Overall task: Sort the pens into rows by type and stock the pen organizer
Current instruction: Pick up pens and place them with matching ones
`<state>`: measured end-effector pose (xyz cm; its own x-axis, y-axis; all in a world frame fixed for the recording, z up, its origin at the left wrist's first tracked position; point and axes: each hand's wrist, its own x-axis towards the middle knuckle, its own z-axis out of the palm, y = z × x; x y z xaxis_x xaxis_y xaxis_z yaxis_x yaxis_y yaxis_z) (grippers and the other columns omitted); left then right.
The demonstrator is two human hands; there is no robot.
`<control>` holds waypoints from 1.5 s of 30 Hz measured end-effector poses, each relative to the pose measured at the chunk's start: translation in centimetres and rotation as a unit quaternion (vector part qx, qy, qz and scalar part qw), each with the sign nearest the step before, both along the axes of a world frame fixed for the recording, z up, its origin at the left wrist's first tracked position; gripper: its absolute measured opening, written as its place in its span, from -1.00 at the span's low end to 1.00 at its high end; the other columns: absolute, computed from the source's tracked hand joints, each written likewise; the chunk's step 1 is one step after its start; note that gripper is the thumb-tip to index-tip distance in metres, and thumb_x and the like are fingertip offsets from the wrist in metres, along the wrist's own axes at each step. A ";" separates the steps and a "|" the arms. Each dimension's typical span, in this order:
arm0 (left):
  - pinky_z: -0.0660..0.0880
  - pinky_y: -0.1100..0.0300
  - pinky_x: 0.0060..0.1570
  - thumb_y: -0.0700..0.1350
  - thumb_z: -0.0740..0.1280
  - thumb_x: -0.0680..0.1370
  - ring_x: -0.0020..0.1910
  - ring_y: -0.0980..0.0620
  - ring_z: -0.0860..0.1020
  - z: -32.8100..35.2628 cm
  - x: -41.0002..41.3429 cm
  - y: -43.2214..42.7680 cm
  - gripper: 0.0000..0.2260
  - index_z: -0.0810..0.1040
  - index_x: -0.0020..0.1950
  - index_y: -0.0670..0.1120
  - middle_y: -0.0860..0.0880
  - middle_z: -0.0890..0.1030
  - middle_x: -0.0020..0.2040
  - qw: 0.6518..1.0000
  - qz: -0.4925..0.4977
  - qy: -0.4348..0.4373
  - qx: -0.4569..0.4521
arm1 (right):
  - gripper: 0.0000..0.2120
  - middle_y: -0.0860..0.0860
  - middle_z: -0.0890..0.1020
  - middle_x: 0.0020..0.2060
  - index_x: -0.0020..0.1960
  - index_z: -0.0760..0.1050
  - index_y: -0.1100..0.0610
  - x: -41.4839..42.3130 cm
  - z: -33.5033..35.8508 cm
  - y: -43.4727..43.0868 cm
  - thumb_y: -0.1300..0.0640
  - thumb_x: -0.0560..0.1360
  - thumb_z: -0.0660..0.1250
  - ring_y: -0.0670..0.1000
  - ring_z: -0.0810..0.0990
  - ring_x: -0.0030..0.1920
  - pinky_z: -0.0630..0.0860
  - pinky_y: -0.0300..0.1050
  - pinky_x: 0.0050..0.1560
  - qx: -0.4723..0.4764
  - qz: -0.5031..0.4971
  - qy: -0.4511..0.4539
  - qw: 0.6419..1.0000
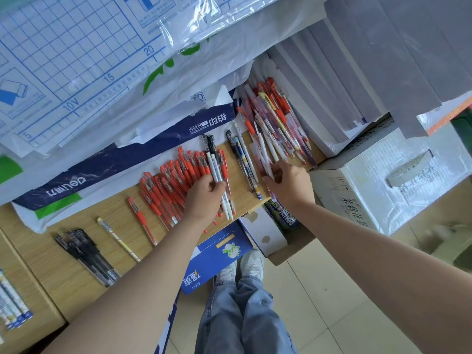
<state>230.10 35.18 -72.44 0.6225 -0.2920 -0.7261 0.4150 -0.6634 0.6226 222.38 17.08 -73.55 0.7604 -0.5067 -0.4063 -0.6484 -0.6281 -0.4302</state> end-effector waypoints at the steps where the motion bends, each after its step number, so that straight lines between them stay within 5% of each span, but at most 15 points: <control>1: 0.37 0.20 -0.47 -0.08 0.22 0.61 -0.37 -0.09 0.47 0.0 0.0 -0.1 -0.75 0.45 -0.05 -0.29 -0.12 0.45 -0.30 1.000 0.000 0.000 0.000 | -0.82 0.00 0.56 -0.29 -0.03 0.55 0.15 0.0 -0.1 0.0 0.07 0.46 0.41 0.04 0.54 -0.29 0.52 -0.11 -0.25 -0.007 0.001 0.007 1.000; 4: 0.31 0.33 -0.61 -0.09 0.21 0.62 -0.40 -0.11 0.51 0.3 0.0 -0.4 -0.77 0.48 -0.03 -0.27 -0.13 0.50 -0.28 1.000 -0.004 -0.004 -0.005 | -0.78 0.03 0.57 -0.28 -0.01 0.52 0.17 0.4 -0.5 0.4 0.03 0.47 0.40 0.07 0.55 -0.28 0.55 -0.06 -0.24 -0.022 -0.003 0.013 1.000; 11: 0.29 0.33 -0.62 -0.09 0.23 0.62 -0.41 -0.08 0.50 0.2 0.1 -0.3 -0.79 0.47 -0.05 -0.25 -0.05 0.47 -0.34 1.000 0.005 0.001 -0.006 | -0.80 0.05 0.56 -0.33 -0.11 0.48 0.17 0.2 -1.0 0.6 0.03 0.54 0.32 0.10 0.56 -0.32 0.55 -0.02 -0.30 -0.026 -0.030 0.009 0.999; 19: 0.29 0.36 -0.64 -0.11 0.22 0.63 -0.46 -0.04 0.50 0.7 -0.2 -0.4 -0.80 0.45 -0.12 -0.21 -0.05 0.47 -0.35 1.000 0.018 0.004 -0.014 | -0.75 0.09 0.57 -0.28 -0.16 0.50 0.23 1.2 -1.0 0.7 0.04 0.49 0.40 0.07 0.52 -0.27 0.40 -0.14 -0.31 0.029 -0.007 0.063 0.998; 24: 0.30 0.34 -0.64 -0.10 0.21 0.63 -0.46 -0.03 0.52 0.6 -0.2 -0.4 -0.81 0.44 -0.08 -0.22 -0.03 0.45 -0.35 1.000 0.023 -0.004 -0.006 | -0.84 -0.04 0.51 -0.44 -0.20 0.47 0.24 0.3 -0.1 0.3 0.18 0.51 0.34 -0.14 0.42 -0.42 0.28 -0.36 -0.41 0.071 0.017 -0.005 0.997; 31: 0.40 0.25 -0.50 -0.11 0.22 0.62 -0.51 0.03 0.53 0.1 1.1 -2.0 -0.80 0.43 0.03 -0.27 -0.05 0.49 -0.27 1.000 0.013 -0.017 -0.015 | -0.68 -0.07 0.41 -0.50 -0.36 0.29 0.05 1.0 0.9 -0.2 0.25 0.46 0.35 -0.10 0.37 -0.48 0.28 -0.36 -0.45 0.117 0.028 -0.019 0.993; 35: 0.43 0.17 -0.44 -0.12 0.24 0.61 -0.53 0.05 0.51 -0.3 1.2 -2.1 -0.80 0.43 0.02 -0.28 -0.06 0.49 -0.28 1.000 0.016 -0.006 -0.013 | -0.87 0.03 0.50 -0.38 -0.20 0.41 0.18 2.6 0.0 0.8 0.21 0.43 0.36 -0.02 0.45 -0.40 0.35 -0.25 -0.44 0.087 0.057 0.031 0.994; 41: 0.40 0.34 -0.55 -0.14 0.24 0.62 -0.38 -0.08 0.54 -0.7 1.4 -1.5 -0.81 0.45 0.06 -0.28 -0.27 0.56 -0.10 1.000 0.026 0.014 -0.007 | -0.80 -0.01 0.36 -0.41 -0.20 0.31 0.15 3.4 -0.1 2.1 0.21 0.47 0.33 0.04 0.38 -0.38 0.16 -0.27 -0.48 0.010 0.068 0.039 0.997; 45: 0.35 0.36 -0.58 -0.12 0.22 0.62 -0.39 -0.06 0.55 -0.6 1.5 -1.2 -0.81 0.45 0.08 -0.26 -0.17 0.53 -0.17 0.999 0.025 0.018 -0.007 | -0.76 0.00 0.37 -0.40 -0.20 0.31 0.18 3.9 0.1 2.1 0.15 0.51 0.35 0.05 0.40 -0.36 0.24 -0.21 -0.42 -0.020 0.085 0.052 0.995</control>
